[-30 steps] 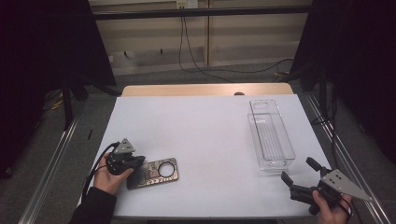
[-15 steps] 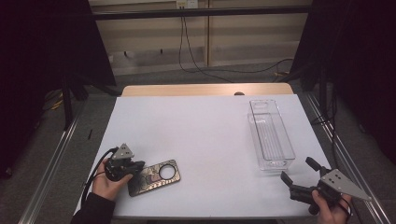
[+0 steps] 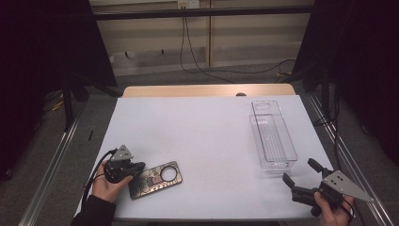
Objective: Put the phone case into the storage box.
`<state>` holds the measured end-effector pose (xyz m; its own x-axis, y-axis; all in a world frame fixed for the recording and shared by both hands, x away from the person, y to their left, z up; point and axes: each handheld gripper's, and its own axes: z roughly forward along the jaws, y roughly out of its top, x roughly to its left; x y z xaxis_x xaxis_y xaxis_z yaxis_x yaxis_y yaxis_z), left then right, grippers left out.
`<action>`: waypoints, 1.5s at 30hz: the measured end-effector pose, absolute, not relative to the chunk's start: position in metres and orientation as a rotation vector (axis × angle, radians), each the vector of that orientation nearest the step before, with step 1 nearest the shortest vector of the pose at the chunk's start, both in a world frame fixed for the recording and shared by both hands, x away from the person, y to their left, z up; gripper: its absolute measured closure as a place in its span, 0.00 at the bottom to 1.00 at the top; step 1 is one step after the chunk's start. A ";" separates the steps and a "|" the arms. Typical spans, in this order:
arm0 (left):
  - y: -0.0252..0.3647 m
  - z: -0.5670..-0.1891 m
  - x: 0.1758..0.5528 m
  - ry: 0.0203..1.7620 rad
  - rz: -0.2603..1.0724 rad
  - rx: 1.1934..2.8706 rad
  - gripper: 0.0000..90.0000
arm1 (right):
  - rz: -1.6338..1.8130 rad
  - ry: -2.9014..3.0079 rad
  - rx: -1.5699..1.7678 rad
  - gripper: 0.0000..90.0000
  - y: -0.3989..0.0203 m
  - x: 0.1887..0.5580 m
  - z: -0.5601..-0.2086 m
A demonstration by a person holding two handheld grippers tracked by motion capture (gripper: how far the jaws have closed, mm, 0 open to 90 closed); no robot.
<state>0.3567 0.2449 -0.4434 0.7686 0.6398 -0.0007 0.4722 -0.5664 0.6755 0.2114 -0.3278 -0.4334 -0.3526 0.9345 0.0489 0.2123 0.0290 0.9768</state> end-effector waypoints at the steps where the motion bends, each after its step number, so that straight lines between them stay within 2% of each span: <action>1: 0.246 -0.443 0.357 0.829 0.327 2.273 0.98 | 1.373 1.640 1.182 0.00 -0.328 0.211 -0.433; 5: 0.250 -0.437 0.356 0.815 0.369 2.214 0.98 | 1.374 1.637 1.183 0.00 -0.328 0.211 -0.433; 15: 0.253 -0.432 0.350 0.795 0.380 2.142 0.90 | 1.373 1.638 1.183 0.00 -0.328 0.211 -0.433; 20: 0.259 -0.429 0.344 0.793 0.378 2.070 0.81 | 1.376 1.632 1.186 0.00 -0.328 0.211 -0.433; 22: 0.261 -0.428 0.342 0.811 0.393 2.058 0.74 | 1.375 1.635 1.186 0.00 -0.328 0.211 -0.433; 26: 0.267 -0.425 0.338 0.810 0.414 2.030 0.70 | 1.375 1.636 1.186 0.00 -0.328 0.211 -0.433; 33: 0.269 -0.419 0.333 0.813 0.437 1.997 0.44 | 1.374 1.636 1.186 0.00 -0.328 0.211 -0.433; 37: 0.269 -0.416 0.332 0.829 0.451 1.983 0.23 | 1.374 1.637 1.185 0.00 -0.328 0.211 -0.433; 39: 0.268 -0.414 0.332 0.819 0.441 1.976 0.16 | 1.377 1.634 1.188 0.00 -0.328 0.212 -0.433; 42: 0.265 -0.411 0.332 0.807 0.410 1.981 0.07 | 1.376 1.633 1.190 0.00 -0.328 0.212 -0.434; 45: 0.261 -0.408 0.331 0.774 0.383 1.994 0.04 | 1.376 1.633 1.189 0.00 -0.328 0.211 -0.433</action>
